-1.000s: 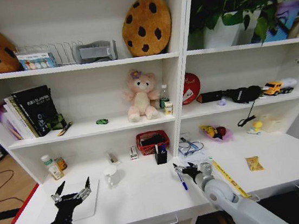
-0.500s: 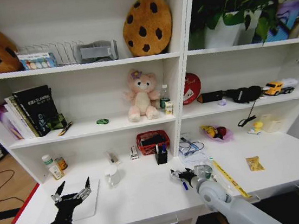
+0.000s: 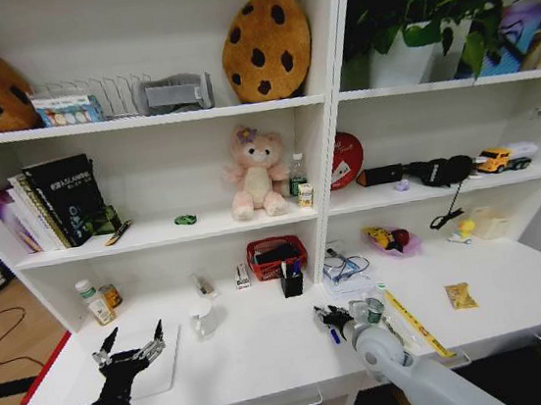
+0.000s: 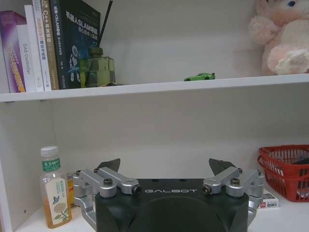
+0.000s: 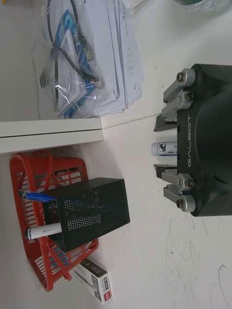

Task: Organize the objects on the table.

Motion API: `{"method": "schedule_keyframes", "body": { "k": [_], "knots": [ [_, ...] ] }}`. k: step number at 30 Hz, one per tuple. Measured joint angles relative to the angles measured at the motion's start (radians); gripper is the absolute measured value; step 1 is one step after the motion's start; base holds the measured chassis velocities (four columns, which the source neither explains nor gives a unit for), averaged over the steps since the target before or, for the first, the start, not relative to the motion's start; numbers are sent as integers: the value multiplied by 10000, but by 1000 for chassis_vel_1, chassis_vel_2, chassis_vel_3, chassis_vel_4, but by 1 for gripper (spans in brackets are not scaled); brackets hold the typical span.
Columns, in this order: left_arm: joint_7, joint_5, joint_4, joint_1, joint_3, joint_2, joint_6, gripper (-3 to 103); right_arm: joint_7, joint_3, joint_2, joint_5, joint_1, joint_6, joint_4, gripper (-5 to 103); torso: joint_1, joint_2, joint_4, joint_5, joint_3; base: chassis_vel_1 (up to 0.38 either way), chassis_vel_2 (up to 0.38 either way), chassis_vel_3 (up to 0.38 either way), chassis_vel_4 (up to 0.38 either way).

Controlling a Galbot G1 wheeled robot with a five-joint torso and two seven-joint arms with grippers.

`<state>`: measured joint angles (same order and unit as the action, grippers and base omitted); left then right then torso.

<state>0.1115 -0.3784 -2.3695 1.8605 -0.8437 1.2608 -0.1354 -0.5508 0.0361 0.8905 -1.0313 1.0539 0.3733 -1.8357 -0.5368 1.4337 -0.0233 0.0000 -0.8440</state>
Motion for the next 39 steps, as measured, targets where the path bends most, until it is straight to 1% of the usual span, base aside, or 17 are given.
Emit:
{"method": "schedule_keyframes", "body": {
  "k": [1,8,16,17,19,20,23,24,26,27,28,30,31,32,33,35,39],
  "knots": [
    [1,0,0,0,0,0,0,100,0,0,3,2,18,0,-19,35,0,0,0,0,0,0,0,0,0],
    [1,0,0,0,0,0,0,100,2,4,49,67,83,-60,-41,12,0,0,0,1,-1,0,0,0,0],
    [0,0,0,0,0,0,0,100,97,-162,42,274,295,-125,-155,12,0,-1,1,1,-2,0,0,0,0],
    [0,0,0,0,0,0,1,100,364,-231,29,566,359,-334,-191,12,0,-1,-1,1,-2,0,0,0,0],
    [0,0,0,0,0,0,0,100,1129,-279,1,1640,384,-1245,-220,12,0,-1,-1,1,-2,0,0,0,0],
    [0,0,0,0,0,0,0,100,1129,-279,1,1640,384,-1245,-220,12,0,-1,-1,1,-2,0,0,0,0],
    [0,0,0,0,0,0,0,100,2219,-277,-130,4025,17,-2485,-442,12,0,-1,-1,-1,-1,0,0,0,0],
    [0,0,0,0,0,0,0,100,2219,-277,-130,4025,17,-2485,-442,12,0,-1,-1,-1,-1,0,0,0,0],
    [0,1,0,0,0,0,0,100,2559,-35,-148,4893,-631,-3401,-334,12,0,-1,0,-3,-1,0,0,0,0],
    [3,1,0,0,0,0,0,100,2628,230,-59,5275,-1085,-4157,64,12,0,-1,1,-3,-1,0,0,0,0],
    [3,1,0,0,0,0,0,100,2628,230,-59,5275,-1085,-4157,64,12,0,-1,1,-3,-1,0,0,0,0],
    [1,0,0,0,2,0,2,100,2366,881,285,5811,-2061,-5611,1188,12,0,-2,4,0,-2,0,0,0,0],
    [1,0,0,0,2,0,2,100,2366,881,285,5811,-2061,-5611,1188,12,0,-2,4,0,-2,0,0,0,0],
    [1,0,0,0,2,0,1,100,2052,1166,557,5996,-2545,-6070,1779,12,-1,-3,2,4,-2,0,0,0,0],
    [1,0,0,0,2,0,1,100,2052,1166,557,5996,-2545,-6070,1779,12,-1,-3,2,4,-2,0,0,0,0],
    [1,0,0,0,1,0,2,100,1719,1500,927,6231,-3172,-6515,2559,12,-2,-3,4,-2,-2,0,0,0,0],
    [2,0,0,0,1,-1,2,100,1636,1774,1248,6510,-3489,-6912,3273,12,-2,-3,0,-2,-2,0,0,0,0]
  ]
}}
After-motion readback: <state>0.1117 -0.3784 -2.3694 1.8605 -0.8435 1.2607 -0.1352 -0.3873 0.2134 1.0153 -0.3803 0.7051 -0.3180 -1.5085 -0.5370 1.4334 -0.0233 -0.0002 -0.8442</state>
